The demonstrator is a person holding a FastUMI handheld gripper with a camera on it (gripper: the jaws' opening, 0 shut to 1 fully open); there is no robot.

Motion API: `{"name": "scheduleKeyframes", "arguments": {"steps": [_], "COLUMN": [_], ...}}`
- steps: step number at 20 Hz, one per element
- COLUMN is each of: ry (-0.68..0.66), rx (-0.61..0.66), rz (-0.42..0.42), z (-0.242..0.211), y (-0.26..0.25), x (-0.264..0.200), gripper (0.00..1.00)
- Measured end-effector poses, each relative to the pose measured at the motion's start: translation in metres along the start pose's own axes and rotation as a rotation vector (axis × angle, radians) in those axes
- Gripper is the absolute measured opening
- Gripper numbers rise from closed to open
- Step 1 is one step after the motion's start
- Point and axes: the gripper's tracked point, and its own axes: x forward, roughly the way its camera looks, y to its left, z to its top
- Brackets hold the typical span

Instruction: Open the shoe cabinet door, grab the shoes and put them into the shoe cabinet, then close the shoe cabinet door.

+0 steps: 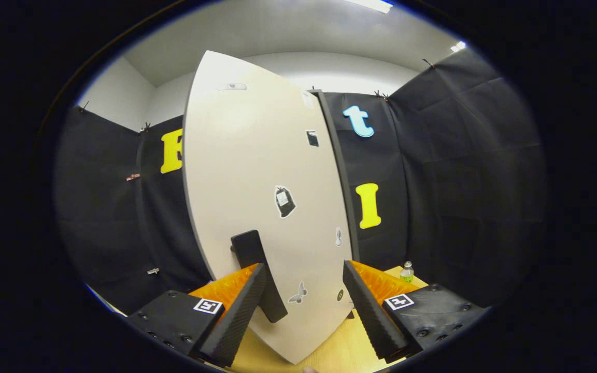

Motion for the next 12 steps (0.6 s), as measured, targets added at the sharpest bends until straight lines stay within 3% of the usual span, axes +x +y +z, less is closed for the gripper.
{"name": "scheduleKeyframes", "arguments": {"steps": [12], "ry": [0.016], "rx": [-0.063], "rz": [0.103], "z": [-0.016], "y": [0.079], "x": [0.004], "gripper": [0.97]}}
